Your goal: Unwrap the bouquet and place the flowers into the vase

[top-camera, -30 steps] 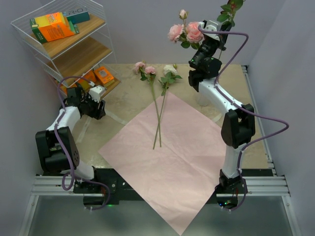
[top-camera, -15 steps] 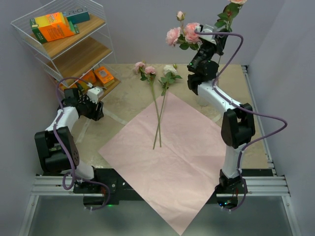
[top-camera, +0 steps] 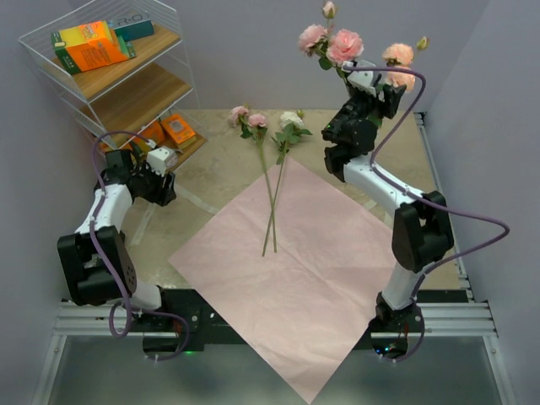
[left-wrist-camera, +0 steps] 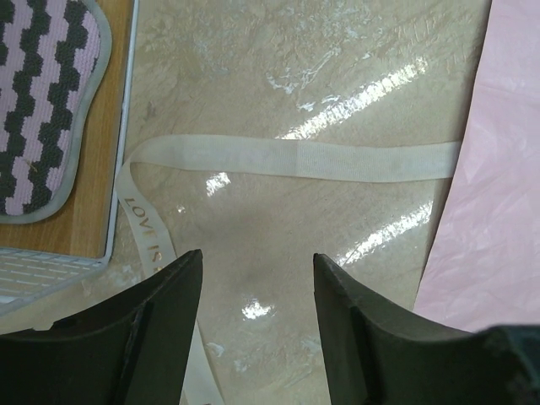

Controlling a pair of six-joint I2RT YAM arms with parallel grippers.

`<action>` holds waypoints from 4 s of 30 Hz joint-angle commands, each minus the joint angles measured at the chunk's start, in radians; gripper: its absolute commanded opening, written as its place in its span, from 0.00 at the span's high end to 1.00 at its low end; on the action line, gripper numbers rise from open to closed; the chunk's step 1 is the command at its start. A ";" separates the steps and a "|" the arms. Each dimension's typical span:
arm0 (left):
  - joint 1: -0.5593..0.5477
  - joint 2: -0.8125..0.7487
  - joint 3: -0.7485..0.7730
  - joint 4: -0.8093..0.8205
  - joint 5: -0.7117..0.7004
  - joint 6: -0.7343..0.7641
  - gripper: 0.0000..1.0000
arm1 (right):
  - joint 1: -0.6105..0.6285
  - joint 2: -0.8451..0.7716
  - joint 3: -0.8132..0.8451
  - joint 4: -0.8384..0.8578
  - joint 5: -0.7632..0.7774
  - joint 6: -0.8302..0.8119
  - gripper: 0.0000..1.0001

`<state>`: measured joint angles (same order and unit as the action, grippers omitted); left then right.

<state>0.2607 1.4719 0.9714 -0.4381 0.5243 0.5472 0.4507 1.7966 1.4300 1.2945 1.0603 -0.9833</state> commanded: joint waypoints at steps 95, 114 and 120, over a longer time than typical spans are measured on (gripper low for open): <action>0.009 -0.151 -0.008 -0.050 0.020 0.016 0.40 | 0.304 0.572 0.616 -1.956 -0.267 1.786 0.33; 0.014 -0.130 -0.019 -0.034 0.006 0.025 0.40 | 0.250 0.561 0.574 -1.902 -0.312 1.776 0.36; 0.015 -0.114 -0.020 -0.033 0.008 0.028 0.39 | 0.252 0.460 0.413 -1.750 -0.350 1.694 0.35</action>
<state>0.2672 1.3468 0.9630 -0.5060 0.5266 0.5476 0.7002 2.3547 1.8946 -0.5663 0.7296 0.7471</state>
